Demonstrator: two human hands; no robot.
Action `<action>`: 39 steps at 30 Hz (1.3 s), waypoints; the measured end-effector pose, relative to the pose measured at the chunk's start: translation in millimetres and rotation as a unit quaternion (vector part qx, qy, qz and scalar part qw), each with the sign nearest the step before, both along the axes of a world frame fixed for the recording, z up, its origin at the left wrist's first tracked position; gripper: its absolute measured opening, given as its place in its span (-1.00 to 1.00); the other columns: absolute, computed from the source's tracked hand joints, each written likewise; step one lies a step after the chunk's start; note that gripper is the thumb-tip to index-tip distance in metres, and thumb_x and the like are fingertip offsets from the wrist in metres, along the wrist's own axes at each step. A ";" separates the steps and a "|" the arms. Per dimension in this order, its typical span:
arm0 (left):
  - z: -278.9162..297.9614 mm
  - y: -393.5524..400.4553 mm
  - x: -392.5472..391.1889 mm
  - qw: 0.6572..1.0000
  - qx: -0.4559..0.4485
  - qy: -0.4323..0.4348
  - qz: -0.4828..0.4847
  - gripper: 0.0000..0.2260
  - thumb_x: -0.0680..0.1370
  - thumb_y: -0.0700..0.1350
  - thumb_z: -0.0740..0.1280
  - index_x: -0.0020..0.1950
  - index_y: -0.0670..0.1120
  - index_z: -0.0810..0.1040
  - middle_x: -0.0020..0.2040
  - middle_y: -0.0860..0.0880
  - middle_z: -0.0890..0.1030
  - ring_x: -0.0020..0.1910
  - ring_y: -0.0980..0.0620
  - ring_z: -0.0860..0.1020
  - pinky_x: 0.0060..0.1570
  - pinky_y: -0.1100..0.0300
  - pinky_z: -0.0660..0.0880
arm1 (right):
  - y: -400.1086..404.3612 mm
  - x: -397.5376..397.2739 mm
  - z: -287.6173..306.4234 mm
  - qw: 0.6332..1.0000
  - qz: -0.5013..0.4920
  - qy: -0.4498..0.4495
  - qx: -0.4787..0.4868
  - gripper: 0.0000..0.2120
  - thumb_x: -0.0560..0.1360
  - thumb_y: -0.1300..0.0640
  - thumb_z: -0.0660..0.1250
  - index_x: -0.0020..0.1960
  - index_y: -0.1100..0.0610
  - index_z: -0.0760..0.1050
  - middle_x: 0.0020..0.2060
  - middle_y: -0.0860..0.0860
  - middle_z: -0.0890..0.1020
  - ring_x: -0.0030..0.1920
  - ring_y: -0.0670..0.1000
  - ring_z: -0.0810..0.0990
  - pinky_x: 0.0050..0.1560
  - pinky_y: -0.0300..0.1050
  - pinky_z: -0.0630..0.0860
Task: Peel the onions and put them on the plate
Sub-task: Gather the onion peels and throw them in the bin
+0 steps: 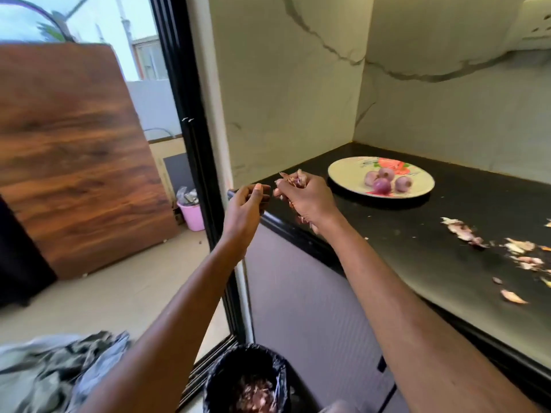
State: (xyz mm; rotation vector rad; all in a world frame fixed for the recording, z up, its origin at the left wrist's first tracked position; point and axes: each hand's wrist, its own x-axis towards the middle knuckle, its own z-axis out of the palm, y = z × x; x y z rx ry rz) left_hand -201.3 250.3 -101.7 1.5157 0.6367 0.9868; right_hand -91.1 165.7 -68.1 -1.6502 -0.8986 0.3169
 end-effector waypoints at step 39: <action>-491.9 34.2 -117.2 0.867 -0.321 0.379 0.038 -0.77 0.53 -0.03 0.21 -0.02 0.09 0.67 -0.01 -0.02 0.71 -0.01 -0.04 0.64 0.17 -0.11 0.56 | 90.1 -108.4 -528.1 0.884 0.153 0.014 -0.441 -0.80 0.61 0.03 0.27 0.18 -0.03 0.60 0.19 0.05 0.59 0.17 0.09 0.55 0.21 0.01 0.53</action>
